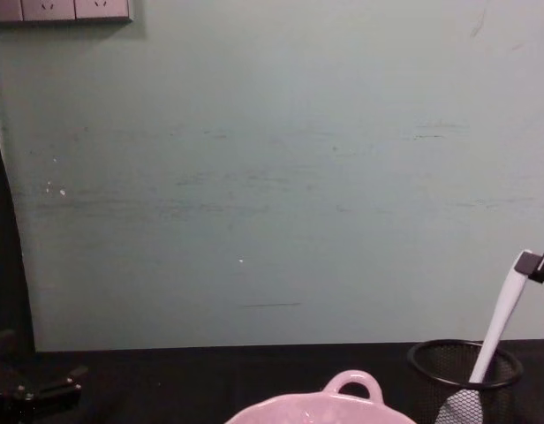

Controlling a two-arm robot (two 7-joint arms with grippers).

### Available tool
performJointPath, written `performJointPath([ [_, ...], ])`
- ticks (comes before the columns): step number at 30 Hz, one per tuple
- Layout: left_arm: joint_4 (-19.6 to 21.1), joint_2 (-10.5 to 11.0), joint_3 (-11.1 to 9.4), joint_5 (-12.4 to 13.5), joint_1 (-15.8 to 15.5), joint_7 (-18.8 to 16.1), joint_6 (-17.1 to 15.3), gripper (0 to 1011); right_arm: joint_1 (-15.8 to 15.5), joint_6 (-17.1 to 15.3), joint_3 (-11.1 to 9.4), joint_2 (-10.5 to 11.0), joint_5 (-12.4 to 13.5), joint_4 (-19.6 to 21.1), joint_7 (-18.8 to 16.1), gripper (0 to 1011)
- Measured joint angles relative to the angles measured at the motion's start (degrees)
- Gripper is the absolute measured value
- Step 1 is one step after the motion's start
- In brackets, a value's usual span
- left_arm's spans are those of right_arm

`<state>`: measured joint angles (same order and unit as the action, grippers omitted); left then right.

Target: Use the one hand to pick up the spoon and stir the clear water in the bowl.

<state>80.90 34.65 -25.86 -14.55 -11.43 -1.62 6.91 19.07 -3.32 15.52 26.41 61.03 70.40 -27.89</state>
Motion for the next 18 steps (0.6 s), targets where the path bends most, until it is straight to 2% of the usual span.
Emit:
performJointPath([
  [5, 0.0, 0.0, 0.0, 0.0, 0.0, 0.0, 0.0, 1011, -0.8, 1.0, 0.3, 1.1, -1.6, 2.7, 1.0, 86],
  [9, 0.0, 0.0, 0.0, 0.0, 0.0, 0.0, 0.0, 1011, -1.3, 2.0, 0.8, 2.4, -4.4, 5.7, 2.2, 85],
  [11, 0.0, 0.0, 0.0, 0.0, 0.0, 0.0, 0.0, 1011, -1.5, 2.5, 1.4, 3.5, -7.5, 8.5, 3.4, 85],
  [12, 0.0, 0.0, 0.0, 0.0, 0.0, 0.0, 0.0, 1011, -1.5, 2.5, 1.4, 3.5, -7.5, 8.5, 3.4, 85],
  [16, 0.0, 0.0, 0.0, 0.0, 0.0, 0.0, 0.0, 1011, -0.9, 1.8, 2.1, 5.3, -11.3, 12.6, 4.4, 85],
  [18, 0.0, 0.0, 0.0, 0.0, 0.0, 0.0, 0.0, 1011, -0.6, 1.2, 2.3, 5.8, -12.3, 14.0, 4.5, 85],
])
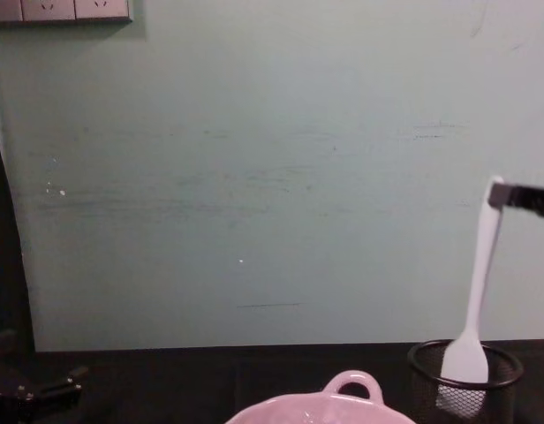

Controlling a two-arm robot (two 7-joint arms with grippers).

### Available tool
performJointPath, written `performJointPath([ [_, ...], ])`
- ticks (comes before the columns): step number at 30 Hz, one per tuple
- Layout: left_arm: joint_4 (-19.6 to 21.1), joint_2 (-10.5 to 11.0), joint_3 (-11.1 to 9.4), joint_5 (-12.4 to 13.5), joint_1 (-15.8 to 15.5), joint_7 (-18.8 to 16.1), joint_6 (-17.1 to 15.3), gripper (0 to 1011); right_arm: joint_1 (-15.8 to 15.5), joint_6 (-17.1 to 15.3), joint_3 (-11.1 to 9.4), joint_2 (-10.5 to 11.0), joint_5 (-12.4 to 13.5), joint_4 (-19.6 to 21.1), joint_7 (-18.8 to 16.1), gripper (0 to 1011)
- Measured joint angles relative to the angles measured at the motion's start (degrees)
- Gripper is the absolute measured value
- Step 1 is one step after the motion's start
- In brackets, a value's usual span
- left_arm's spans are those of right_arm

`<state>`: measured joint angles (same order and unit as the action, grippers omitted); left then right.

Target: Use the one hand to pick up the spoon and stir the clear water in the bowl.

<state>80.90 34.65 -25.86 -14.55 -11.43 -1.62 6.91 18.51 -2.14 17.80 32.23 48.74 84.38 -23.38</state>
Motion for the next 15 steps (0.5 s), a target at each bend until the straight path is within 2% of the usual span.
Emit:
performJointPath([
  [7, 0.0, 0.0, 0.0, 0.0, 0.0, 0.0, 0.0, 1011, 2.4, -4.8, 0.5, 2.9, -2.9, 5.7, 0.0, 84],
  [15, 0.0, 0.0, 0.0, 0.0, 0.0, 0.0, 0.0, 1011, 3.3, -8.8, 0.0, 5.4, -2.7, 10.7, 0.0, 85],
])
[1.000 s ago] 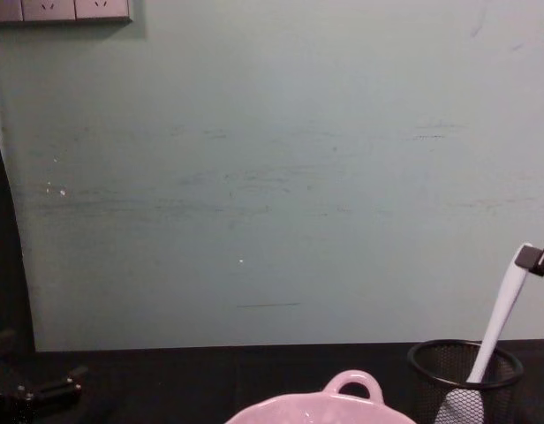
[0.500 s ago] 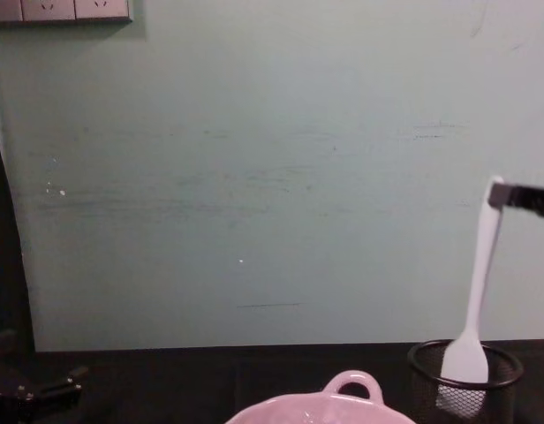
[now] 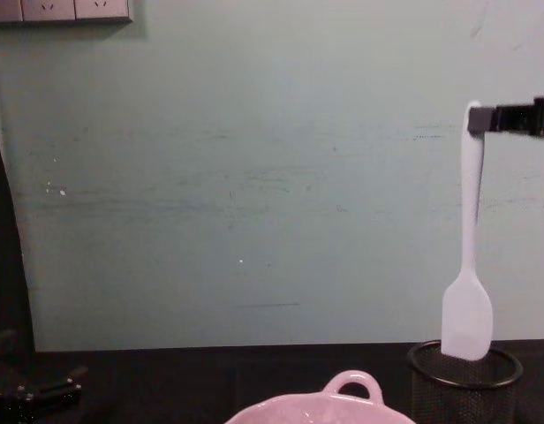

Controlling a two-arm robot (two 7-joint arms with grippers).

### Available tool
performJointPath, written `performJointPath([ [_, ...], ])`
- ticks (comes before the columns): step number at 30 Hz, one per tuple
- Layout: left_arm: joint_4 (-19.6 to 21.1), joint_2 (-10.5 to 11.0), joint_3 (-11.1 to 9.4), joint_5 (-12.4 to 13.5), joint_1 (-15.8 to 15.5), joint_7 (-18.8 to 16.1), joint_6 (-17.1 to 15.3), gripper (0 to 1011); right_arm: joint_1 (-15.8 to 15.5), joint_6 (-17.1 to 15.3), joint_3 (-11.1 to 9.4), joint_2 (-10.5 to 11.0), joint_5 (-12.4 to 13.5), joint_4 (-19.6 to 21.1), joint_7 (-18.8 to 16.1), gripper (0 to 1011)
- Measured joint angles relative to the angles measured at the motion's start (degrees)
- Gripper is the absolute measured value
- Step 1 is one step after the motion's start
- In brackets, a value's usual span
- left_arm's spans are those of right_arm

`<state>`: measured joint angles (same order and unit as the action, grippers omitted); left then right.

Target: Use the one hand to pick up the spoon and stir the clear water in the bowl.

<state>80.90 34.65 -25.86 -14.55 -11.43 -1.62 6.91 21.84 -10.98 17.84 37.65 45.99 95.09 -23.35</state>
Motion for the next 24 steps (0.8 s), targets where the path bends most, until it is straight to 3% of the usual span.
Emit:
performJointPath([
  [6, 0.0, 0.0, 0.0, 0.0, 0.0, 0.0, 0.0, 1011, -0.2, -0.8, -0.6, 0.7, 1.0, 1.4, 0.3, 85],
  [24, 0.0, 0.0, 0.0, 0.0, 0.0, 0.0, 0.0, 1011, -0.2, -0.6, -0.5, 0.6, 0.8, 1.1, 0.3, 85],
])
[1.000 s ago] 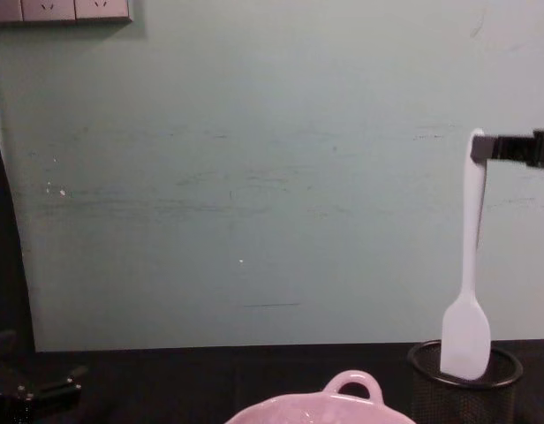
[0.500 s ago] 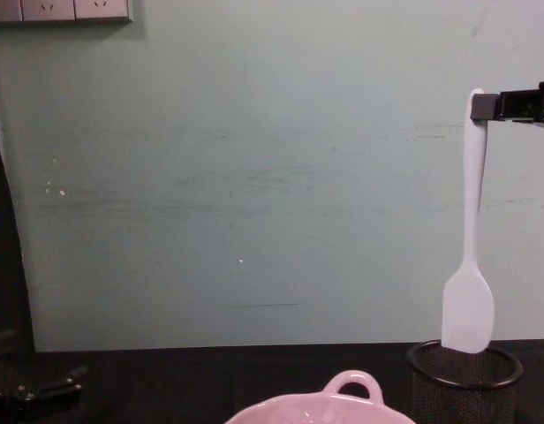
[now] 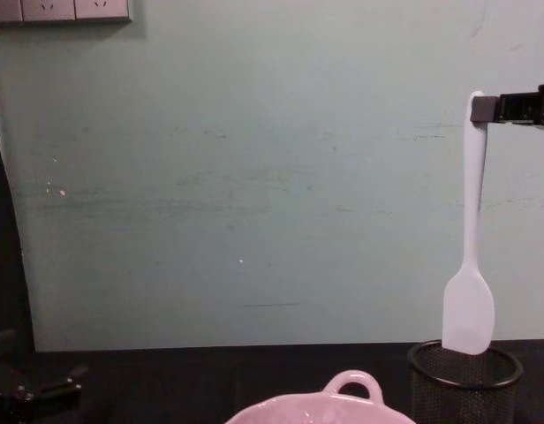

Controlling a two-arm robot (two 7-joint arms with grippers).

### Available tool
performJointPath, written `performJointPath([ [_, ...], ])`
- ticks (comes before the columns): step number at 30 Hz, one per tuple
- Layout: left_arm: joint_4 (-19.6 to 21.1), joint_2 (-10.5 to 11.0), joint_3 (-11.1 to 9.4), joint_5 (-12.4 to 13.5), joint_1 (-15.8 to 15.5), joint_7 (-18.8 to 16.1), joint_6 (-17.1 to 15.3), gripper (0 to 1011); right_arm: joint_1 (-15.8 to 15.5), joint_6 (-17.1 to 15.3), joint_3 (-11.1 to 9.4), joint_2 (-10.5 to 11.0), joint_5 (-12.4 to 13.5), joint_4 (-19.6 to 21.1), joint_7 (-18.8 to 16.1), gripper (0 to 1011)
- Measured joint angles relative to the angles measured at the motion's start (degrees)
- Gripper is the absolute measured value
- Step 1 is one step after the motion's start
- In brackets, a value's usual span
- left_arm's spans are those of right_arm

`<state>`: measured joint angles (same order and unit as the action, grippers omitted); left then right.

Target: Use the one hand to pick up the spoon and stir the clear water in the bowl.

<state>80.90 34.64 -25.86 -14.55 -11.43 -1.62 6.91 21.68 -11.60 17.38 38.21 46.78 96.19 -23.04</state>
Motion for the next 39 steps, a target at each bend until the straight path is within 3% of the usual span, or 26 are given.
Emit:
performJointPath([
  [7, 0.0, 0.0, 0.0, 0.0, 0.0, 0.0, 0.0, 1011, 0.0, 0.2, 0.1, 0.2, 0.2, 0.3, -0.3, 85],
  [10, 0.0, 0.0, 0.0, 0.0, 0.0, 0.0, 0.0, 1011, 0.3, 0.1, 1.1, -0.1, 0.6, 0.9, -1.2, 85],
  [16, 0.0, 0.0, 0.0, 0.0, 0.0, 0.0, 0.0, 1011, 2.5, 0.2, 5.6, -2.3, -0.5, 1.4, -2.4, 84],
  [22, 0.0, 0.0, 0.0, 0.0, 0.0, 0.0, 0.0, 1011, 3.6, 2.2, 10.1, -5.6, -2.6, -1.9, -4.1, 85],
  [32, 0.0, 0.0, 0.0, 0.0, 0.0, 0.0, 0.0, 1011, 1.8, 4.7, 13.4, -8.6, -4.8, -6.6, -5.5, 85],
  [39, 0.0, 0.0, 0.0, 0.0, 0.0, 0.0, 0.0, 1011, 2.3, 5.4, 14.9, -11.2, -6.5, -9.9, -6.4, 85],
])
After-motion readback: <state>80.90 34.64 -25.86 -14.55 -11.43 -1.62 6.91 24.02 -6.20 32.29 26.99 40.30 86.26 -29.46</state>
